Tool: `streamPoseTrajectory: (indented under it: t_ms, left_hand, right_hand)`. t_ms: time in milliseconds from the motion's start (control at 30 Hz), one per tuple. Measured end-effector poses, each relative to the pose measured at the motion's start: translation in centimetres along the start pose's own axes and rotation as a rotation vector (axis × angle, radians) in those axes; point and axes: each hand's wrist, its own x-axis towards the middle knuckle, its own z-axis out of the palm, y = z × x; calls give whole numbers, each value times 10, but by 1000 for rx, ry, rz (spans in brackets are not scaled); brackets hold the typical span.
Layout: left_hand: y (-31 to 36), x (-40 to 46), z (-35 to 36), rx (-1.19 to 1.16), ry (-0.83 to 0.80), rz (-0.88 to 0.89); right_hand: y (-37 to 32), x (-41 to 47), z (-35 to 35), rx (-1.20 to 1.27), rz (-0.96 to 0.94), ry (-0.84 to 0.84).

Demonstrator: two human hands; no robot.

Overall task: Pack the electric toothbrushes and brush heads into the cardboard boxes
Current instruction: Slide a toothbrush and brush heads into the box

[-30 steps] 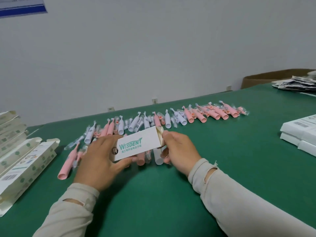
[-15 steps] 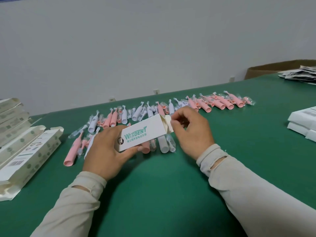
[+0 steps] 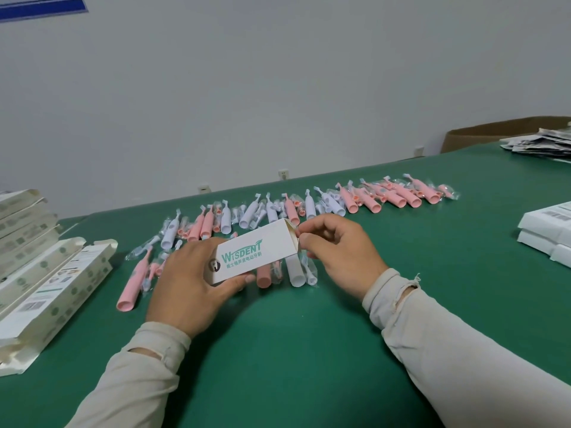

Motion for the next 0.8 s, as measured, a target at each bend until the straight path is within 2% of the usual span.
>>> streamPoseTrajectory:
  t_ms: [300, 433, 633, 800]
  left_hand:
    - [3, 1, -6, 150, 23, -6]
    - [5, 0, -7, 90, 2, -43]
    - [6, 0, -7, 26, 15, -46]
    - [5, 1, -8, -11, 8, -49]
  right_hand:
    - [3, 1, 1, 15, 38, 8]
    - [2, 2, 0, 34, 55, -8]
    - [-2, -4, 1, -101, -77, -123]
    - [-7, -7, 0, -67, -105, -137]
